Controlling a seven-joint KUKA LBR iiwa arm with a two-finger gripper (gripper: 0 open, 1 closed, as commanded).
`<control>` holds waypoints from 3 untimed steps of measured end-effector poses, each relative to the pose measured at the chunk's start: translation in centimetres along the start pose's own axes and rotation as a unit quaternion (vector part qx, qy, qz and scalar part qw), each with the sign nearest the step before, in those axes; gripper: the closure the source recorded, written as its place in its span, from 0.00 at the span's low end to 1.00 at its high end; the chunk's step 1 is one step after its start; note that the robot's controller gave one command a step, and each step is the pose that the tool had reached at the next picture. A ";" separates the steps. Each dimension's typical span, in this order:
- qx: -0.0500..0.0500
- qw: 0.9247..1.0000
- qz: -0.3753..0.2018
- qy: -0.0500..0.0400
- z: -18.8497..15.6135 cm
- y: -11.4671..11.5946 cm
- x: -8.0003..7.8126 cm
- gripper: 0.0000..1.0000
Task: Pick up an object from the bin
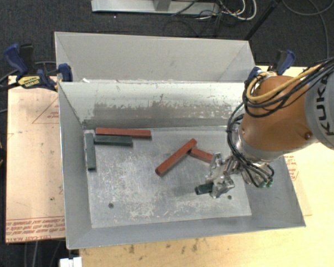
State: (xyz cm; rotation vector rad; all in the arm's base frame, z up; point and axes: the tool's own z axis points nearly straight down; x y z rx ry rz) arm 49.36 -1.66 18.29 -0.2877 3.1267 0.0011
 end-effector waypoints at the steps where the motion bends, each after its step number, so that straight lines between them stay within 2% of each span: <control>1: 0.000 1.000 -0.001 0.000 0.0 0.0 0.0 1.00; 2: 0.000 1.000 -0.001 0.000 0.0 0.0 0.0 1.00; 3: 0.000 1.000 -0.005 0.000 -20.9 0.7 -0.5 1.00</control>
Offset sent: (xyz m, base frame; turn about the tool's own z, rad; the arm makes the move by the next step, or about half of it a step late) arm 0.0000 0.0000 0.0000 0.0000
